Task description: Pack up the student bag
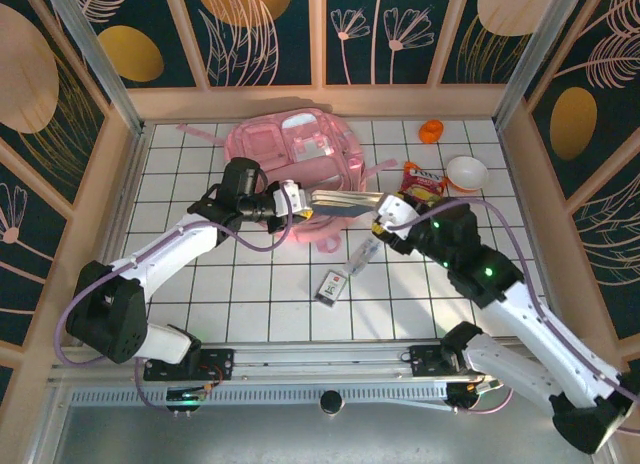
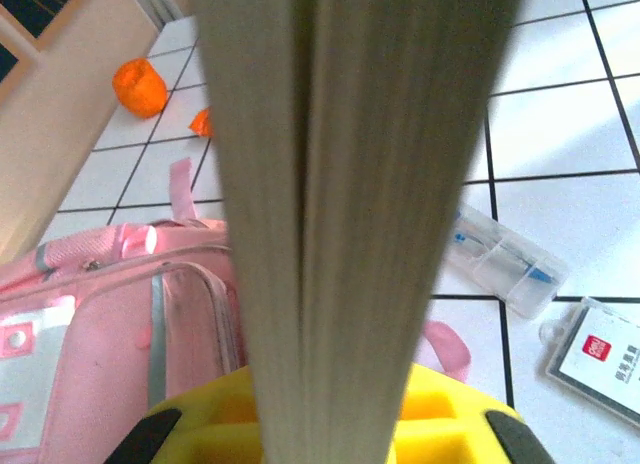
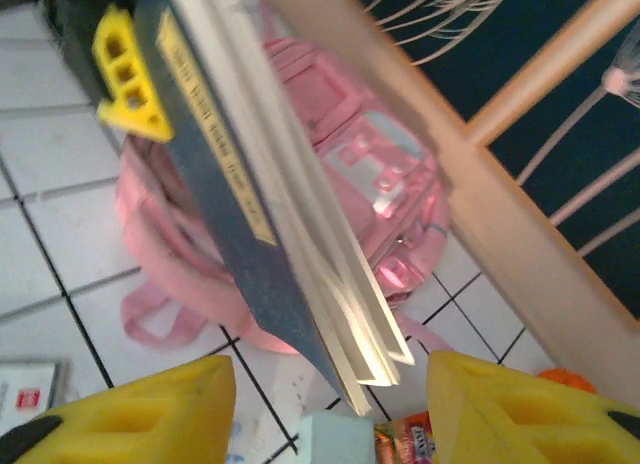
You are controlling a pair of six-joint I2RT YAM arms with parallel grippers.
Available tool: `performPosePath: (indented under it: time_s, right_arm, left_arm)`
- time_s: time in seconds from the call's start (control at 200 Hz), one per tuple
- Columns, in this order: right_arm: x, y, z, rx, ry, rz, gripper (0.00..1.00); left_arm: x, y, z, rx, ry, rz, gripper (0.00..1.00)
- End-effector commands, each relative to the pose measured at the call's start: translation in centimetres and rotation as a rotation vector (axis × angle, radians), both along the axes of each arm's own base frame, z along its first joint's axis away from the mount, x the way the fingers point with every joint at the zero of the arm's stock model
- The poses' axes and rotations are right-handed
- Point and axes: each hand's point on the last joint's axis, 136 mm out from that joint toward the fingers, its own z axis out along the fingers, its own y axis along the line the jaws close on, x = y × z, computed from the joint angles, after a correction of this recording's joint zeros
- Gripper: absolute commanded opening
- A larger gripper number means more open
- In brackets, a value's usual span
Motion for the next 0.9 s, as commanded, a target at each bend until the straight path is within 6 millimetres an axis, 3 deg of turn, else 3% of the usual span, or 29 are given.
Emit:
performPosePath:
  time_s: [0.0, 0.155, 0.27, 0.37, 0.515, 0.646, 0.666, 0.711, 0.891]
  right_arm:
    - [0.5, -1.6, 0.6, 0.185, 0.002, -0.126, 0.65]
    - [0.0, -2.9, 0.3, 0.358, -0.019, -0.162, 0.76]
    - [0.0, -3.6, 1.3, 0.506, -0.062, -0.169, 0.84]
    - [0.7, -4.8, 1.3, 0.574, -0.067, -0.196, 0.86]
    - [-0.3, -3.7, 2.4, 0.647, -0.060, -0.034, 0.87]
    - [-2.5, -1.4, 3.7, 0.663, -0.041, 0.208, 0.86]
    - [-2.8, -1.1, 3.8, 0.662, -0.031, 0.240, 0.86]
    - [-3.4, -0.5, 4.0, 0.658, -0.013, 0.301, 0.85]
    - [-4.4, 0.7, 4.8, 0.678, 0.036, 0.449, 0.79]
  left_arm:
    - [-0.8, -1.0, 3.4, -0.131, -0.082, -0.067, 0.00]
    - [-2.4, -1.8, 5.8, -0.261, -0.025, -0.137, 0.00]
    - [-3.8, -2.4, 7.4, -0.349, 0.045, -0.221, 0.00]
    - [-4.3, -2.6, 8.7, -0.393, 0.080, -0.255, 0.00]
    - [-5.5, -2.8, 10.7, -0.434, 0.126, -0.331, 0.00]
    - [-6.3, -2.8, 10.1, -0.424, 0.182, -0.368, 0.00]
    - [-6.2, -2.9, 11.0, -0.432, 0.161, -0.378, 0.00]
    - [-6.3, -2.9, 11.1, -0.434, 0.168, -0.390, 0.00]
    - [-6.8, -3.0, 11.3, -0.433, 0.206, -0.431, 0.00]
